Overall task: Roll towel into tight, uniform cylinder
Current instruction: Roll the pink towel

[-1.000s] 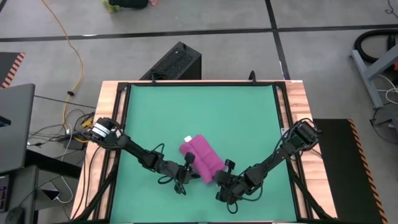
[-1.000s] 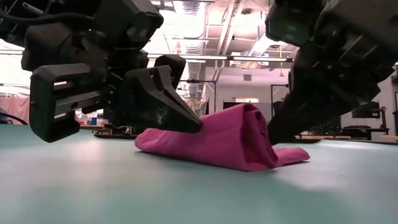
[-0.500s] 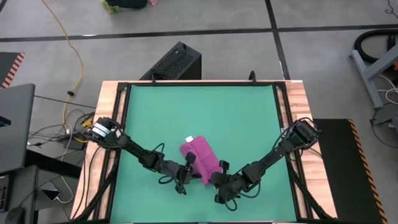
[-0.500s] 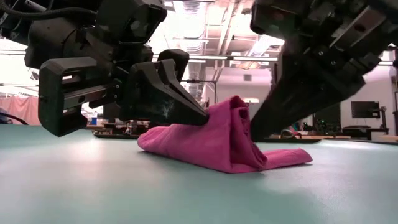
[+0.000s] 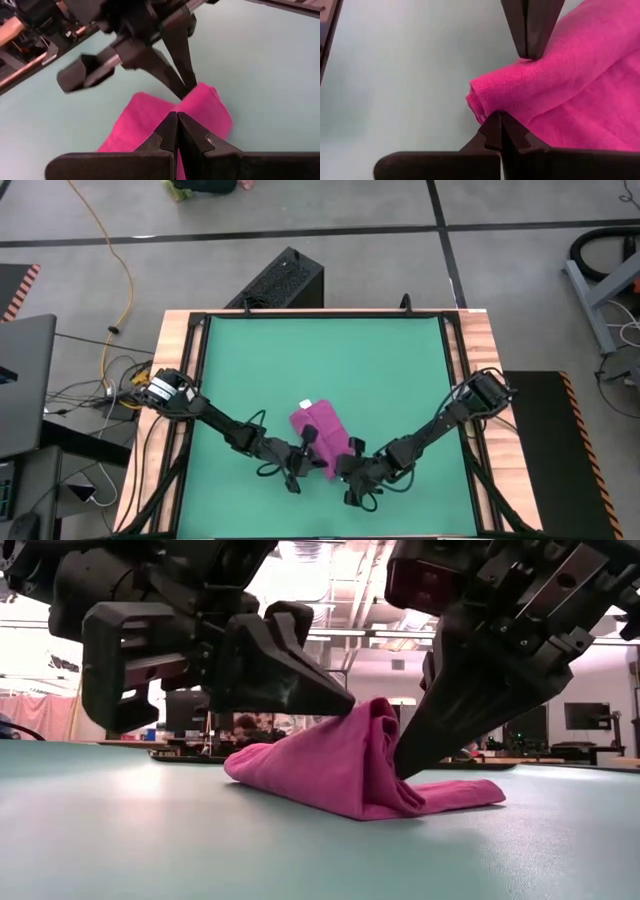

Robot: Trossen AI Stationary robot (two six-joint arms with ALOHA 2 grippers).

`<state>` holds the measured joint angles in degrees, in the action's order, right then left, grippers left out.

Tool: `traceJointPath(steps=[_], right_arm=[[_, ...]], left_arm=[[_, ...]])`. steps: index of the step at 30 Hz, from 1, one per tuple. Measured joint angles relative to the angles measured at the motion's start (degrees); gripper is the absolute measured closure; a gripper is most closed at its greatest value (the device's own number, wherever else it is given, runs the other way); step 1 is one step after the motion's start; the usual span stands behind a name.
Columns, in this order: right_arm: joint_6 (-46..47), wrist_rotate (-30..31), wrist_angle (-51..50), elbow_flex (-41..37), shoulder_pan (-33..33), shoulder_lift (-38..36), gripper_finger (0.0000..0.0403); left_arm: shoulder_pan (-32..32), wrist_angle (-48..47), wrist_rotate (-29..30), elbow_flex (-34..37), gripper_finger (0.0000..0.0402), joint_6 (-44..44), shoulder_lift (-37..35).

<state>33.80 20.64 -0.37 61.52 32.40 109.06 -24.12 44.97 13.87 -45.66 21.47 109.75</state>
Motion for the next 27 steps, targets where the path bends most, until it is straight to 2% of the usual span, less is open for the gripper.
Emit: traceJointPath(steps=[8, 13, 17, 20, 23, 27], right_arm=[[-1.0, -1.1, -0.4, 0.0, -0.5, 0.0, 0.0393], [-1.3, -1.1, -0.9, 0.0, -1.1, 0.0, 0.0393], [-1.3, -1.1, -1.3, 0.0, -1.4, 0.0, 0.0393], [-1.3, -1.1, -1.6, 0.0, -1.4, 0.0, 0.0393], [-1.3, -1.2, -1.9, 0.0, -1.4, 0.0, 0.0393], [-1.3, -1.2, -0.7, 0.0, -1.4, 0.0, 0.0393]], left_arm=[[0.7, -3.5, -1.5, -0.4, 0.0401, -0.8, 0.0], [-3.9, -6.0, 8.4, -0.3, 0.0401, 1.1, -3.3], [-8.4, -12.6, 15.0, -0.4, 0.0401, 0.8, -7.8], [-10.0, -21.1, 12.2, -0.4, 0.0401, -4.5, -9.0], [-9.2, -26.7, 8.0, 0.1, 0.0401, -8.4, -6.1], [-7.9, -20.6, 9.5, -0.1, 0.0401, -6.1, -2.3]])
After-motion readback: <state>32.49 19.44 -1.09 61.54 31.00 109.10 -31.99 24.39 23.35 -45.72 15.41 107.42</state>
